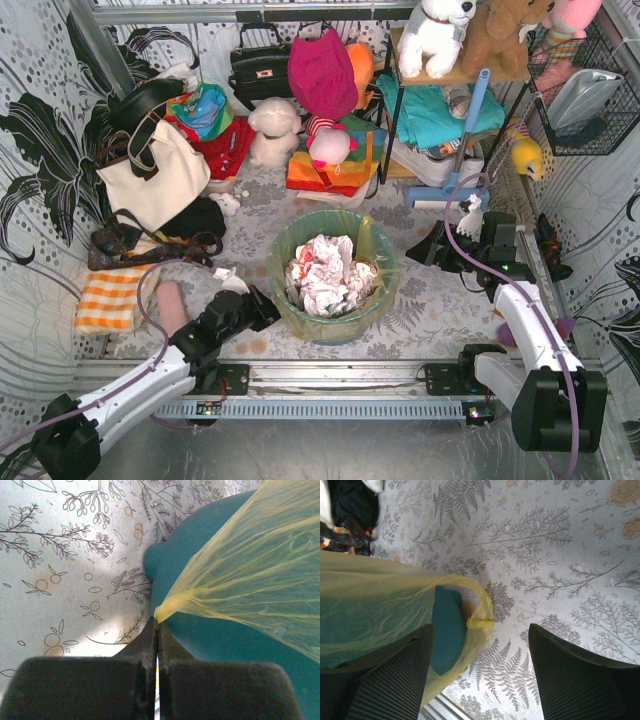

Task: Tie the trash bag

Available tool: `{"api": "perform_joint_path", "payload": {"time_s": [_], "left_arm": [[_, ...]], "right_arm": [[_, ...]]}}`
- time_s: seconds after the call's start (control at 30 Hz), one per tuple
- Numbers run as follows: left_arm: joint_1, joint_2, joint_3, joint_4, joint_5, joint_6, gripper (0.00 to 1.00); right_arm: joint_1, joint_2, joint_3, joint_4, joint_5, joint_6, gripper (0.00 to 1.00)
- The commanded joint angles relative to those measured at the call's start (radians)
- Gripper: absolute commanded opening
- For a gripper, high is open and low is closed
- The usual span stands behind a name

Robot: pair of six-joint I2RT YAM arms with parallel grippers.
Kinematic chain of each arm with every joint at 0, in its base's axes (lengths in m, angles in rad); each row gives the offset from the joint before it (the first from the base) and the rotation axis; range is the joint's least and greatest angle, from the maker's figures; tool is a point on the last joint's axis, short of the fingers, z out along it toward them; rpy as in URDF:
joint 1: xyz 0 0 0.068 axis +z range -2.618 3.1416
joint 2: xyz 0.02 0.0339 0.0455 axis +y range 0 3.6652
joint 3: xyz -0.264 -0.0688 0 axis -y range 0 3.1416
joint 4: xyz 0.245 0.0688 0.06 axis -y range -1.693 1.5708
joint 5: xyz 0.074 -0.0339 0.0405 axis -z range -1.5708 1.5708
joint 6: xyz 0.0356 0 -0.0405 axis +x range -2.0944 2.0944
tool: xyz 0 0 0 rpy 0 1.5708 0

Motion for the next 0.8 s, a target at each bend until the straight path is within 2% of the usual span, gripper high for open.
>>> {"api": "perform_joint_path", "payload": {"time_s": [0.0, 0.2, 0.37, 0.57, 0.77], "left_arm": [[-0.006, 0.038, 0.057, 0.054, -0.084, -0.009, 0.0], [-0.005, 0.19, 0.157, 0.055, -0.116, 0.018, 0.0], [-0.004, 0.311, 0.212, 0.066, -0.112, 0.027, 0.0], [0.004, 0.376, 0.25, 0.084, -0.099, 0.036, 0.0], [0.009, 0.412, 0.278, 0.069, -0.083, 0.039, 0.0]], "right_arm": [[0.035, -0.012, -0.045, 0.078, -0.03, 0.043, 0.69], [0.192, 0.042, -0.096, 0.164, 0.002, 0.108, 0.65], [0.195, 0.038, -0.175, 0.203, 0.007, 0.163, 0.58], [0.196, 0.012, -0.249, 0.205, 0.005, 0.231, 0.5], [0.204, 0.003, -0.353, 0.325, -0.014, 0.361, 0.44]]}}
